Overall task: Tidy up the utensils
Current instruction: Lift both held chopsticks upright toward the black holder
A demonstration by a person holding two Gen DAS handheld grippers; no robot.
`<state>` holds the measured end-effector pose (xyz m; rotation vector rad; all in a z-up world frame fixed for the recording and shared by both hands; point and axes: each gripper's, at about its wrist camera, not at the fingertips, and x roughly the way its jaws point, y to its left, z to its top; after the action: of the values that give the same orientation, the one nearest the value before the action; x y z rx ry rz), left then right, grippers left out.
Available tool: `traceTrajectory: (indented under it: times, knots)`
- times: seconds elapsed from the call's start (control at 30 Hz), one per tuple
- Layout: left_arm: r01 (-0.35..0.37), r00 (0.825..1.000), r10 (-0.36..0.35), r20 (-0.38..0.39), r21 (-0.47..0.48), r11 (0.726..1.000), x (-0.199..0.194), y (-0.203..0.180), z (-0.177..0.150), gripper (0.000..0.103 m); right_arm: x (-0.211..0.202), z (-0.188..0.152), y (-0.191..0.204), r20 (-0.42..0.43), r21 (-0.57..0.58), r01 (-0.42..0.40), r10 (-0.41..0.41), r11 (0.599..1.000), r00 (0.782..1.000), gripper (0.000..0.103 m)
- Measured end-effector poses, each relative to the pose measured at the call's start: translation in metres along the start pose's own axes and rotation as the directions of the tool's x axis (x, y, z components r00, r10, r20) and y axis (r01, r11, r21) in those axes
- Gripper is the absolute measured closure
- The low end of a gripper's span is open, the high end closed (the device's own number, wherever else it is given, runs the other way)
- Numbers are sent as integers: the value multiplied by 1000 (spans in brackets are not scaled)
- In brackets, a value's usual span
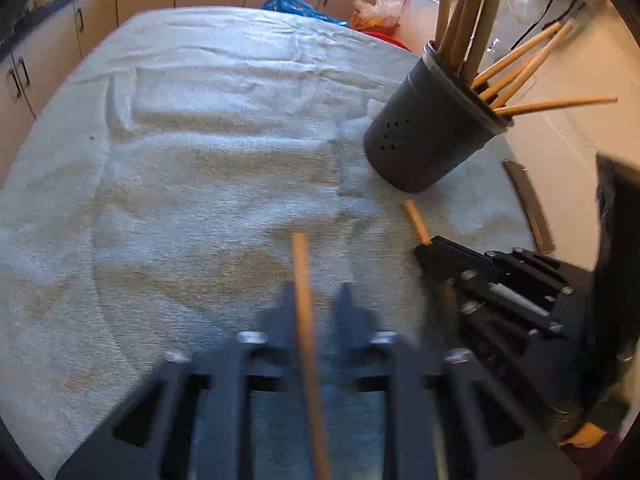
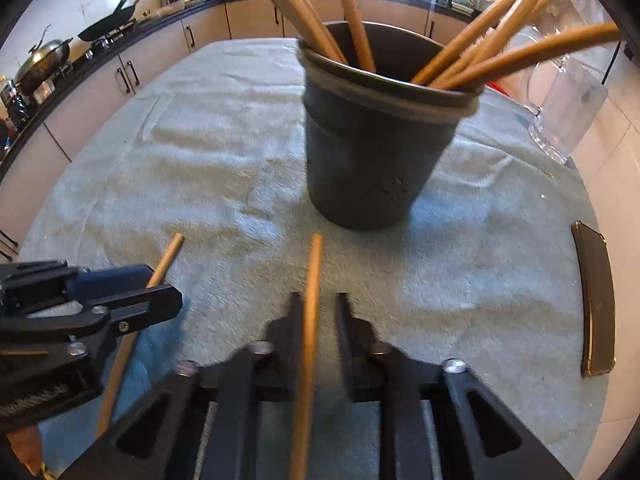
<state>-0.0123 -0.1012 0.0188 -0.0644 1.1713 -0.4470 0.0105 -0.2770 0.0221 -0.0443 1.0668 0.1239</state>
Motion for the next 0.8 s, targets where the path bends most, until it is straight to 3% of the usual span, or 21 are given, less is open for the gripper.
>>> traceTrajectory:
  times: [0.1, 0.27, 0.53, 0.8]
  knots:
    - [-2, 1000, 2, 28, -2, 1000, -6, -1, -5, 98, -4, 1, 4, 18, 5, -9, 9, 1000, 1000, 96]
    - [-19, 992, 15, 124, 27, 999, -43, -11, -8, 98, -48, 0, 5, 138, 13, -49, 47, 999, 989, 96]
    - [9, 959, -27, 284, 64, 998, -117, -43, -19, 98, -130, -14, -14, 328, 74, -82, 53, 994, 943, 96]
    - [-26, 925, -26, 378, 132, 991, -160, -71, -45, 97, -177, -46, -20, 401, 82, -74, 35, 994, 916, 96]
